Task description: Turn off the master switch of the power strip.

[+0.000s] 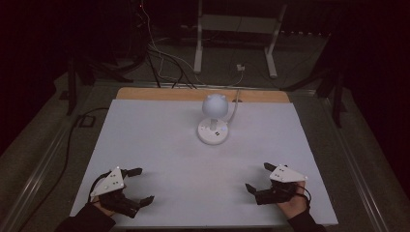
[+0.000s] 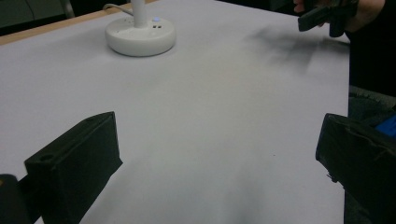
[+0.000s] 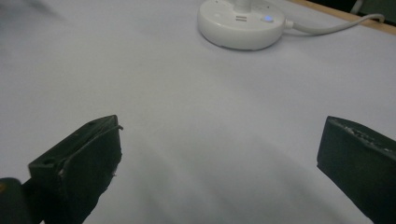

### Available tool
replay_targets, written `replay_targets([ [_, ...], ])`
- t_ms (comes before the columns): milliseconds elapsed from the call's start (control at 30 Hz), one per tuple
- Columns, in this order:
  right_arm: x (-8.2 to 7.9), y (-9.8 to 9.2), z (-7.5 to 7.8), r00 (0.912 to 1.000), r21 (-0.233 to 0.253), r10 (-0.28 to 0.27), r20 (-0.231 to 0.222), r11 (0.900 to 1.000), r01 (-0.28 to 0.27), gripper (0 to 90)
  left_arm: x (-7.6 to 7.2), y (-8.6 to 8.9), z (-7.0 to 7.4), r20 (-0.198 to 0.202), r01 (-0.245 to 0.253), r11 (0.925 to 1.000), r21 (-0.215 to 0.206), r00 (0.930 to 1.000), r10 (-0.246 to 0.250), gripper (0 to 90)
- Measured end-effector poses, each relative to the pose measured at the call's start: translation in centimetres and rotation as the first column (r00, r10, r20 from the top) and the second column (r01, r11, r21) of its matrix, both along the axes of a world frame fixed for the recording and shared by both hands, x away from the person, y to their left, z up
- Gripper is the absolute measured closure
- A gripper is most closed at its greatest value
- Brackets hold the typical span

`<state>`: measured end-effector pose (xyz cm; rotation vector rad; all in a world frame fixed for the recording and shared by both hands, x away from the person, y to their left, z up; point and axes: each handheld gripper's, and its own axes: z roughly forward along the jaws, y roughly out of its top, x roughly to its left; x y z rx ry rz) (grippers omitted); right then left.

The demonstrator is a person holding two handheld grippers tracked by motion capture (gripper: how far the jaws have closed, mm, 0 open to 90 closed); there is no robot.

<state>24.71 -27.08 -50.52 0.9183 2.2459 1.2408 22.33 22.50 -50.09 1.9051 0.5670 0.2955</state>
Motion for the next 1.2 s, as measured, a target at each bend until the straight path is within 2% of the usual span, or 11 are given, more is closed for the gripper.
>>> replay_targets([
  [200, -0.2, 0.4, 0.0, 0.9999, -0.039, 0.012, 0.009, 0.999, -0.011, 0.0, -0.1, 0.0, 0.1, 0.004, 0.001, 1.0000, -0.006, 1.0000, -0.001, 0.4],
  [267, -0.2, 0.5, 0.0, 0.9998, -0.043, 0.018, 0.007, 0.999, -0.018, 0.0, 0.0, 0.0, 0.1, 0.002, 0.002, 1.0000, -0.007, 1.0000, -0.002, 0.4],
  [400, -0.3, 0.7, 0.1, 0.9996, -0.018, 0.027, 0.000, 0.999, -0.027, 0.0, 0.0, 0.0, 0.0, -0.004, 0.000, 1.0000, -0.003, 1.0000, 0.000, 0.3],
  [467, -0.4, 0.7, 0.1, 0.9997, -0.028, 0.020, 0.012, 0.999, -0.020, 0.0, 0.0, -0.1, 0.0, -0.003, 0.000, 1.0000, -0.006, 1.0000, 0.000, 0.4],
  [833, -0.7, 1.5, 0.7, 0.9986, -0.036, -0.013, -0.051, 0.999, 0.011, 0.0, 0.0, -0.1, 0.0, -0.007, 0.008, 0.9998, -0.016, 0.9999, -0.009, 0.4],
  [900, -0.6, 1.5, 0.9, 0.9971, -0.012, -0.011, -0.075, 1.000, 0.010, 0.0, 0.0, -0.2, 0.0, -0.011, 0.009, 0.9998, -0.016, 0.9999, -0.009, 0.4],
  [1000, -0.7, 1.6, 1.4, 0.9970, -0.020, -0.018, -0.076, 1.000, 0.016, 0.0, 0.0, -0.2, 0.0, -0.011, 0.010, 0.9998, -0.015, 0.9999, -0.010, 0.4],
  [1067, -0.6, 1.5, 1.9, 0.9956, 0.005, -0.016, -0.092, 1.000, 0.016, 0.0, 0.0, -0.2, 0.0, -0.013, 0.010, 0.9998, -0.020, 0.9999, -0.010, 0.4],
  [1200, -0.6, 1.5, 2.9, 0.9951, 0.026, -0.029, -0.094, 0.999, 0.031, 0.0, 0.0, -0.2, 0.0, -0.016, 0.006, 0.9998, -0.018, 0.9999, -0.007, 0.4],
])
